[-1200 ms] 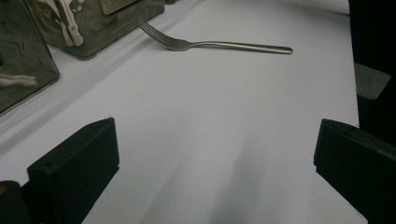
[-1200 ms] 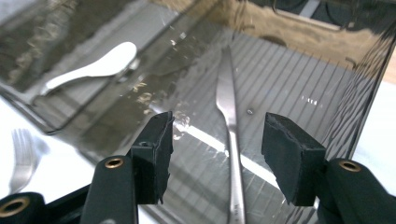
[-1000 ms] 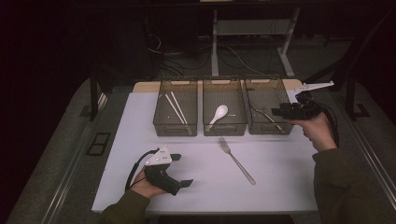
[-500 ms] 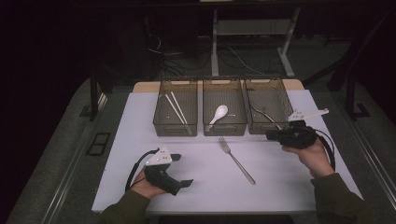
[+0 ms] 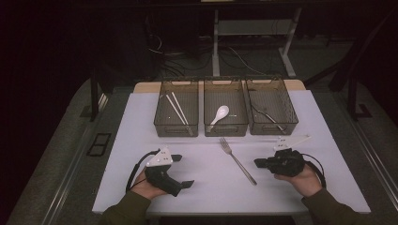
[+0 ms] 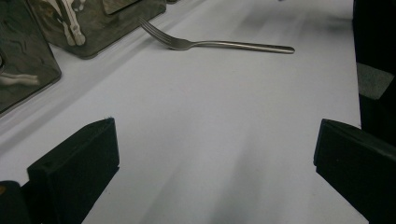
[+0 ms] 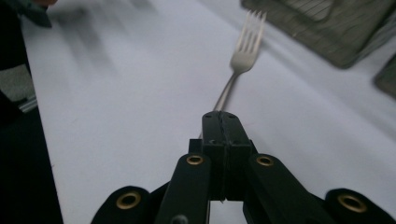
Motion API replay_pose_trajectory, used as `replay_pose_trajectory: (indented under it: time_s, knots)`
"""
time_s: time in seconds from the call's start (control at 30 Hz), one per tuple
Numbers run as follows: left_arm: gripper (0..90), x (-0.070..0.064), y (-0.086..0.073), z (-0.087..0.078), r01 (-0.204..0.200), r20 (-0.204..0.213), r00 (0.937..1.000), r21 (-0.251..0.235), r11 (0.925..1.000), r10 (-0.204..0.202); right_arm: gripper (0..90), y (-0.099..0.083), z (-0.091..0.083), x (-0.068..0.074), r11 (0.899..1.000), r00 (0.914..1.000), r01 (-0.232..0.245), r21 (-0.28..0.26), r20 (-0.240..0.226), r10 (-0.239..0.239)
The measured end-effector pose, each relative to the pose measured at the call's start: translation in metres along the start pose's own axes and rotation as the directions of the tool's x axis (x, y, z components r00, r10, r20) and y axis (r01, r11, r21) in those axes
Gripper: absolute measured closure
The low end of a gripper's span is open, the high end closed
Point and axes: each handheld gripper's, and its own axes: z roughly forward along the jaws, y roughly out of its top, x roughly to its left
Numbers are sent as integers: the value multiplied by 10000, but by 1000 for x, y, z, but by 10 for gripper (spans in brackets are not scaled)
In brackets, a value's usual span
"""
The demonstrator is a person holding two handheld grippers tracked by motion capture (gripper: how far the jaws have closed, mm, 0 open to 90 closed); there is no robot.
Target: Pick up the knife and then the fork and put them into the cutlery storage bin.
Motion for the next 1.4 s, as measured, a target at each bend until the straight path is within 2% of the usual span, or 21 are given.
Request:
replay_pose_trajectory:
  time_s: [0.17, 0.33, 0.57, 0.67, 0.77, 1.03, 1.4]
  knots:
    - [0, 0, 0, 0, -4, 1, 10000, 35, 10000, 4, 897, -5, 14, 13, 9977, 9990, 380, 566, -269, -366]
    - [0, -1, 0, 0, -20, -15, 10000, 57, 10000, 20, 897, -7, 26, 23, 9910, 9966, 760, 1101, -399, -720]
    - [0, -1, 0, 0, -26, -24, 10000, 20, 10000, 26, 897, -11, 37, 29, 9801, 9944, 1046, 1687, -331, -1005]
    - [0, -1, 0, 0, -24, -31, 10000, 23, 10000, 24, 898, -12, 41, 30, 9715, 9927, 1201, 2042, -159, -1193]
    - [0, -1, 0, 0, -28, -32, 10000, 18, 10000, 28, 898, -11, 40, 31, 9690, 9918, 1255, 2126, -20, -1280]
    - [0, -1, 0, 0, -53, -45, 10000, 11, 10000, 53, 898, -11, 37, 27, 9607, 9852, 1436, 2377, 577, -1616]
    - [0, -1, 1, 0, -87, -46, 10000, 42, 10000, 87, 898, -13, 28, 4, 9650, 9796, 953, 2445, 1493, -1346]
